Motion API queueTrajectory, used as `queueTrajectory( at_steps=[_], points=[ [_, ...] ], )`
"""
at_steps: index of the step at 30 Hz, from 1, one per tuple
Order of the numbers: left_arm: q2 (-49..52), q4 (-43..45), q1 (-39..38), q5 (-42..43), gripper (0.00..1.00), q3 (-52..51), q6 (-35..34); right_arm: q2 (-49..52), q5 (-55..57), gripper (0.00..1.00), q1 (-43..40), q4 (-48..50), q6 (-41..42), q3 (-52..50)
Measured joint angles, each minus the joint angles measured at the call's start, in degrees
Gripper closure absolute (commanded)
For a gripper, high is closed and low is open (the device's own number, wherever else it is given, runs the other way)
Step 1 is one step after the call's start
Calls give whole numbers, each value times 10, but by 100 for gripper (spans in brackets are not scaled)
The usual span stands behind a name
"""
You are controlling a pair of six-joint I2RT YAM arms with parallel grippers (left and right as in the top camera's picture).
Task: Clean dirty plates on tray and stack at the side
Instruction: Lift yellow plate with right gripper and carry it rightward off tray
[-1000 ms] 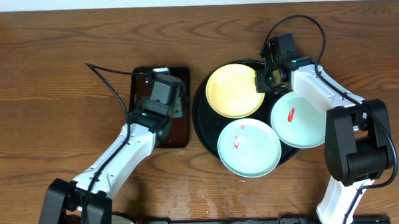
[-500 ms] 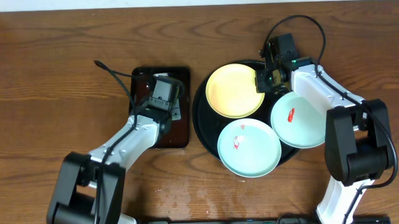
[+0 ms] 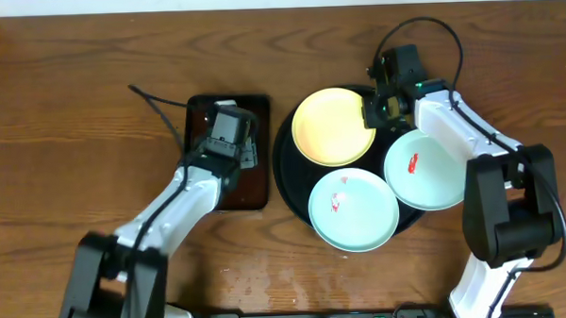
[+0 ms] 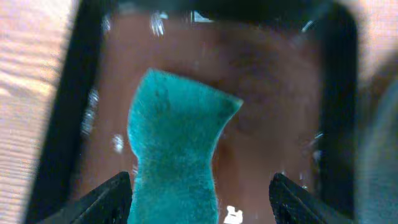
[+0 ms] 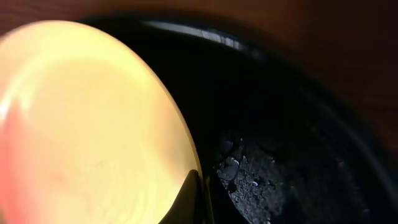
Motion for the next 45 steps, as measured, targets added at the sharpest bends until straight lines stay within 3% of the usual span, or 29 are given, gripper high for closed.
queueTrajectory(
  at_steps=[7,13,15,17,26,36,45],
  points=[
    [-139,-32,0,5,29,0,0,-85,31,99,0,-20,-50,7],
    [-193,-71,0,-4,29,0,32,-163,80,99,2,-41,-74,7],
    [-195,-86,0,-6,20,0,41,-186,107,99,7,-50,-82,8],
    [-194,-103,0,-7,18,0,47,-205,138,99,19,-57,-90,8],
    [-194,-122,0,-13,18,0,45,-233,340,99,151,-97,-113,11],
    [-177,-130,0,-13,18,0,27,-231,636,99,326,-92,-114,11],
    [-164,-131,0,-13,18,0,27,-191,793,99,394,-70,-116,11]
  ],
)
